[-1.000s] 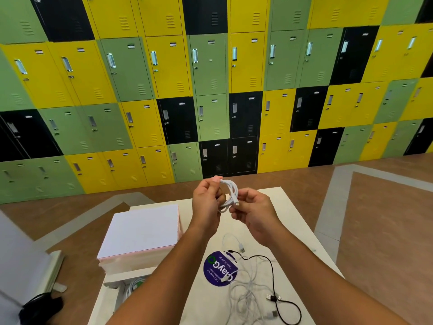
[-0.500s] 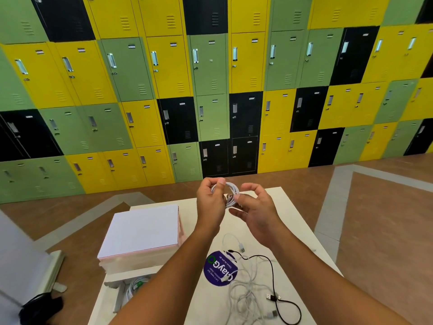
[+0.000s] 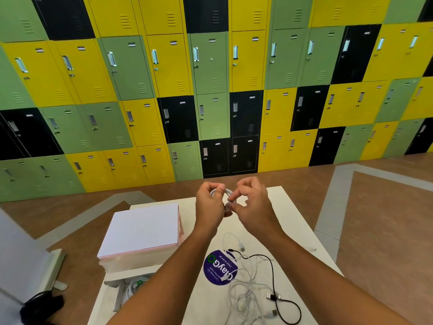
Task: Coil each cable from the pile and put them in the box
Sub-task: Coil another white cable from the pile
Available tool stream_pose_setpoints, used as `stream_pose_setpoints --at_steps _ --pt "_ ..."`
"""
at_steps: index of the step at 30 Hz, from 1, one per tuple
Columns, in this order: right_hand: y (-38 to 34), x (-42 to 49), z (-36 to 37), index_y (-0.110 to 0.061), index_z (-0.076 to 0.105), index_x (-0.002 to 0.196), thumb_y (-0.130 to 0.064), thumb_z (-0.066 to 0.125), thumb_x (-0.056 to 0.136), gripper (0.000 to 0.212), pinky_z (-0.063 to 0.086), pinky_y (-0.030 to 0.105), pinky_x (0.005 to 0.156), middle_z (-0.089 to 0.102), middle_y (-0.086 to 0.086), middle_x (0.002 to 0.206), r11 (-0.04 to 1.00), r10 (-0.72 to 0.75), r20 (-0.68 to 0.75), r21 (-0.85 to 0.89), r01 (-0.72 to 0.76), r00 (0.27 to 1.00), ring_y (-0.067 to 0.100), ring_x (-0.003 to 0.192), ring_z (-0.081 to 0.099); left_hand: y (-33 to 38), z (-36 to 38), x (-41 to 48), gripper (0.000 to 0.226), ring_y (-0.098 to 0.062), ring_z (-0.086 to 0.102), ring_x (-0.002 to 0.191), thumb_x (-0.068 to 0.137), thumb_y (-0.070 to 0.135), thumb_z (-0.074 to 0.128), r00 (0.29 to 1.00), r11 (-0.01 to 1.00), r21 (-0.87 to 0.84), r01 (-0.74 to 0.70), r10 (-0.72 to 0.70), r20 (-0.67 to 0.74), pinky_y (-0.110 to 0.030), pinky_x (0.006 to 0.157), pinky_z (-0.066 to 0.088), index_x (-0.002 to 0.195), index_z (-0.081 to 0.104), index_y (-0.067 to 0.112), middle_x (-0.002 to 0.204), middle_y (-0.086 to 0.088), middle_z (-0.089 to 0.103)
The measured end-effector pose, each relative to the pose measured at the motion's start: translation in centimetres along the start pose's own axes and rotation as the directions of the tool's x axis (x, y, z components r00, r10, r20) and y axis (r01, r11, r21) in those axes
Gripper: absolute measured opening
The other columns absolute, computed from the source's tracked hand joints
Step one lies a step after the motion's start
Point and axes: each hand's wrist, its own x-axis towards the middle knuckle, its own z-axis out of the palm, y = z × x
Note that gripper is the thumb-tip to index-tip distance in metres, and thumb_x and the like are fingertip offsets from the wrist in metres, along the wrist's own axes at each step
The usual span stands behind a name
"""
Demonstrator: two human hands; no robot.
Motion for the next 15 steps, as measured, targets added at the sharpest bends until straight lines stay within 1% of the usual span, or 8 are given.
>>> stream_pose_setpoints --at_steps 1,3,5,7,8,10,12,15 --pt "-0.1 0.0 0.1 -0.020 0.068 0.083 -0.013 0.077 0.085 0.012 0.045 0.015 0.072 0.052 -0.009 0.106 1.000 -0.019 0.018 -0.021 0.020 1.000 0.005 0.100 0.052 -0.2 -0.1 0.1 0.009 -0.021 0.070 0.079 0.104 0.024 0.053 1.000 1.000 0.012 0.009 -0.009 -0.011 -0.030 0.056 0.061 0.105 0.059 0.017 0.104 -0.007 0.065" --pt "0.0 -0.2 0.2 -0.018 0.064 0.083 -0.011 0.074 0.088 0.013 0.052 0.021 0.072 0.056 -0.007 0.100 1.000 0.012 0.035 0.023 -0.013 0.999 0.006 0.091 0.058 -0.3 -0.3 0.3 0.010 -0.018 0.065 0.075 0.103 0.023 0.054 0.999 1.000 0.004 0.031 -0.030 -0.026 -0.033 0.057 0.062 0.107 0.060 0.015 0.103 -0.011 0.064" --pt "0.1 -0.2 0.3 -0.018 0.062 0.085 -0.010 0.072 0.089 0.013 0.051 0.020 0.070 0.062 -0.005 0.095 0.991 0.098 0.008 0.087 -0.098 0.995 0.007 0.086 0.061 -0.2 -0.4 0.5 0.012 -0.014 0.061 0.067 0.103 0.023 0.054 0.995 0.995 -0.052 0.089 -0.091 -0.037 -0.036 0.058 0.063 0.110 0.060 0.015 0.096 -0.013 0.062" --pt "0.3 -0.2 0.5 -0.017 0.063 0.089 -0.012 0.072 0.089 0.011 0.050 0.018 0.067 0.066 -0.004 0.090 0.970 0.184 -0.016 0.166 -0.179 0.983 0.008 0.083 0.064 -0.2 -0.8 0.6 0.016 -0.014 0.058 0.064 0.104 0.023 0.052 0.989 0.981 -0.130 0.141 -0.146 -0.027 -0.037 0.060 0.063 0.113 0.060 0.014 0.088 -0.013 0.060" --pt "0.3 -0.2 0.6 -0.017 0.065 0.090 -0.012 0.073 0.089 0.010 0.052 0.019 0.067 0.068 -0.003 0.089 0.959 0.211 -0.022 0.199 -0.203 0.977 0.008 0.081 0.066 -0.3 -1.0 0.6 0.017 -0.014 0.057 0.063 0.104 0.023 0.052 0.987 0.975 -0.164 0.153 -0.157 -0.015 -0.038 0.061 0.063 0.115 0.060 0.013 0.083 -0.012 0.058" --pt "0.6 -0.1 0.9 -0.016 0.067 0.089 -0.011 0.074 0.088 0.009 0.058 0.026 0.071 0.070 -0.002 0.087 0.931 0.260 -0.027 0.274 -0.243 0.965 0.011 0.081 0.069 -0.4 -1.2 0.4 0.018 -0.013 0.056 0.060 0.104 0.024 0.051 0.988 0.963 -0.223 0.153 -0.152 0.022 -0.042 0.065 0.063 0.115 0.059 0.012 0.075 -0.010 0.055" --pt "0.7 0.0 1.1 -0.016 0.069 0.087 -0.009 0.073 0.087 0.009 0.061 0.033 0.075 0.072 0.001 0.086 0.875 0.333 -0.033 0.383 -0.296 0.942 0.016 0.083 0.070 -0.5 -1.3 0.1 0.019 -0.013 0.057 0.061 0.104 0.027 0.050 0.991 0.952 -0.275 0.136 -0.125 0.055 -0.049 0.071 0.063 0.115 0.058 0.013 0.074 -0.010 0.055" --pt "0.7 0.5 1.2 -0.016 0.070 0.086 -0.005 0.072 0.088 0.011 0.062 0.038 0.080 0.073 0.005 0.087 0.779 0.436 -0.018 0.508 -0.367 0.900 0.022 0.086 0.072 -0.2 -1.2 0.0 0.021 -0.018 0.060 0.066 0.105 0.030 0.048 0.995 0.943 -0.318 0.098 -0.081 0.064 -0.052 0.076 0.062 0.114 0.057 0.013 0.072 -0.009 0.054"
